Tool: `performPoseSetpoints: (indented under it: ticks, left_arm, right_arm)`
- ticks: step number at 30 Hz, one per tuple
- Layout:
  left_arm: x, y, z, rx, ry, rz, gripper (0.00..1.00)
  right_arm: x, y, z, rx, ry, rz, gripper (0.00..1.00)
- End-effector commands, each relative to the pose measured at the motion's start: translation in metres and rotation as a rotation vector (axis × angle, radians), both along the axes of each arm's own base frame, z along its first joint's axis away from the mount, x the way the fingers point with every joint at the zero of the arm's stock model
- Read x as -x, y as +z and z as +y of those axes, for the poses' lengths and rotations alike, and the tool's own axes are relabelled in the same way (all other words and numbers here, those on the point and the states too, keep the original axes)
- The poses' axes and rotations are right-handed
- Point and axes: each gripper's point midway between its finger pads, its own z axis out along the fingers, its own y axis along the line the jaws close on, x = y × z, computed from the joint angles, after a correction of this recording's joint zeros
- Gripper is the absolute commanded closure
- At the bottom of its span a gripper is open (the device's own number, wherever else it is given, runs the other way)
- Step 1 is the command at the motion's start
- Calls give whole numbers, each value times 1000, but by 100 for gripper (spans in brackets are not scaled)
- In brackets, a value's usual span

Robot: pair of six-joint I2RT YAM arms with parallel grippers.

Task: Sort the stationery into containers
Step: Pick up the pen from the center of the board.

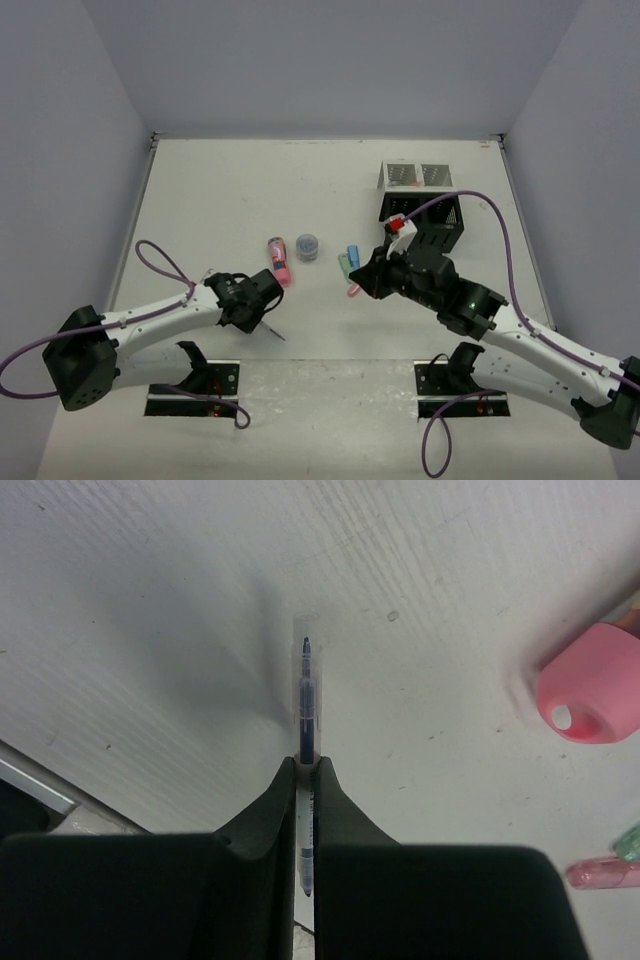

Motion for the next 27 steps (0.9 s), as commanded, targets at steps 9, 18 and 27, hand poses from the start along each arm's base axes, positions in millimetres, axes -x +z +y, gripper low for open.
performPoseSetpoints:
  ticks: [9,18,27]
  left_arm:
    - [-16,22,-1,113,193,-128,100]
    - [-51,85,-34,341,87,-378,100]
    - [-81,158,-58,425,-122,-678,100]
  right_arm:
    - [-13,-26,0,-318,-338,360,100]
    - [-20,16,-9,-683,-378,311,100]
    - [11,28,8,-488,-67,107,100]
